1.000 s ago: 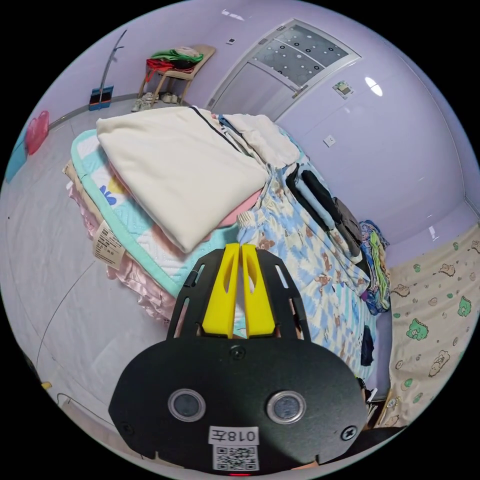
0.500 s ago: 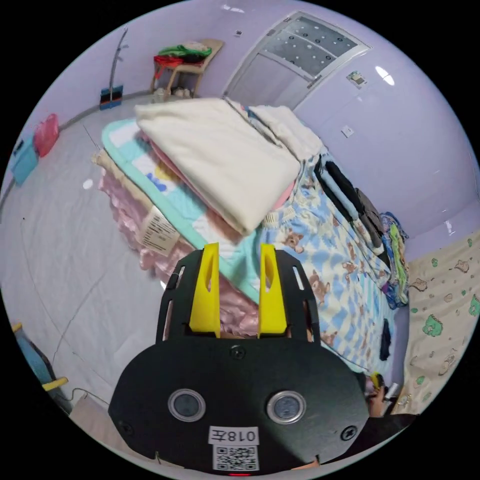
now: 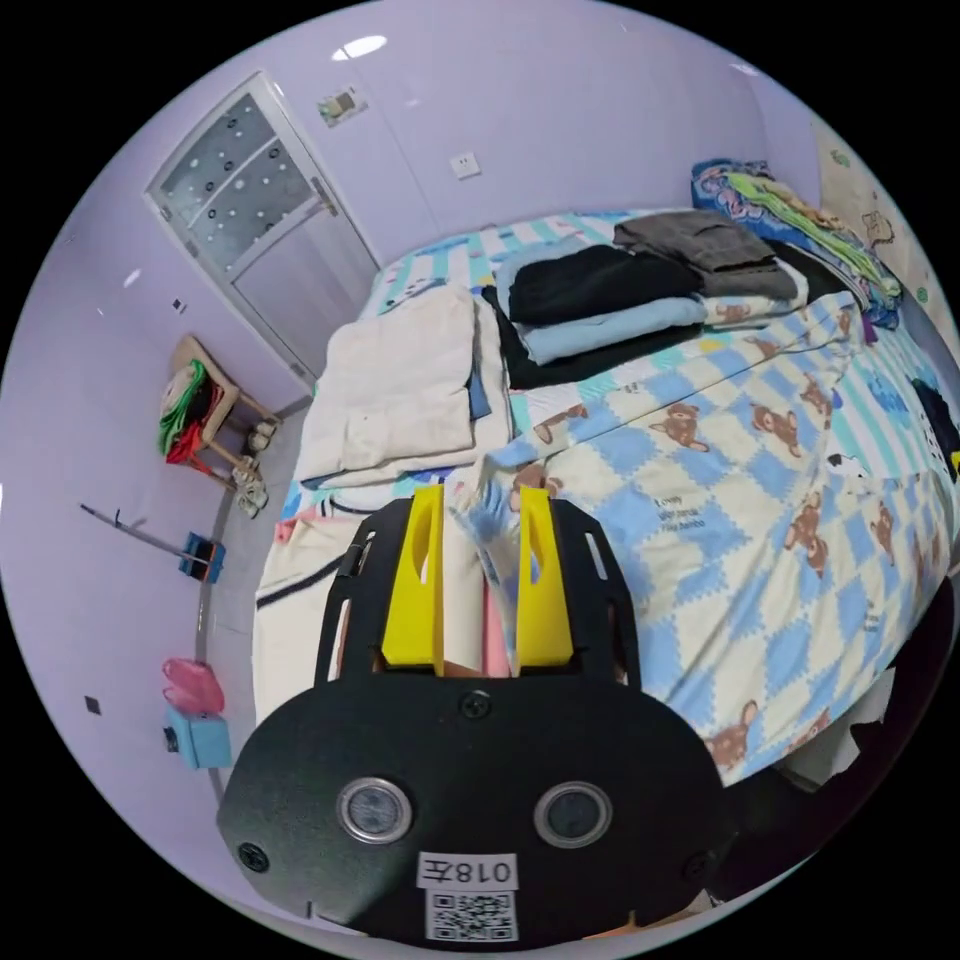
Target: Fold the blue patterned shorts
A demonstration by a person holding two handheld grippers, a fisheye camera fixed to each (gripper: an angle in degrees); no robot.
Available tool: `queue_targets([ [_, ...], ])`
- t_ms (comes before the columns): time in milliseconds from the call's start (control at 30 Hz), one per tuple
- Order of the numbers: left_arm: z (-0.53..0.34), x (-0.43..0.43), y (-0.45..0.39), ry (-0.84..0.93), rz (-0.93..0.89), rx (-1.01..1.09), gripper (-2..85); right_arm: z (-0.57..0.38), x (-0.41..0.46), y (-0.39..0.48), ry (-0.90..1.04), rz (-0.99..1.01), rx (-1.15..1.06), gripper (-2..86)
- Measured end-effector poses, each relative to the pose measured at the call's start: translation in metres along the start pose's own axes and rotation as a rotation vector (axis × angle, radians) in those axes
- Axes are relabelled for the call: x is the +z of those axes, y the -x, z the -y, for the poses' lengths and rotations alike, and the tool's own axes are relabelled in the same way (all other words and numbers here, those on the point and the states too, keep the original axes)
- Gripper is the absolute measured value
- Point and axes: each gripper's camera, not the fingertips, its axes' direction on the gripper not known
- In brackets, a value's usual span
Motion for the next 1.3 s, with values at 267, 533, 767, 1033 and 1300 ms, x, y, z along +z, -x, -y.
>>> queue_targets([
  [267, 0.072, 0.085, -0.022, 0.215, 0.002, 0.124, 9.0, 0.078, 0.022, 0.058, -0.026, 0.027, -0.077, 6.3],
  [533, 0.078, 0.075, -0.043, 0.126, 0.091, 0.141, 0.2, 0.127, 0.032, 0.103, -0.037, 0.019, -0.141, 5.7],
  [767, 0.056, 0.045, -0.027, -0.003, 0.05, -0.041, -0.5, 0.199, 0.05, 0.128, -0.05, -0.134, -0.3, 7.2],
  [1033, 0.03, 0.029, -0.019, -0.048, 0.029, -0.203, -0.5, 0.307, 0.086, 0.132, -0.077, -0.345, -0.435, 8.8],
  [1300, 0.012, 0.029, -0.022, -0.042, 0.076, -0.21, -0.4, 0.348, 0.135, 0.169, 0.029, -0.61, -0.735, 7.8],
])
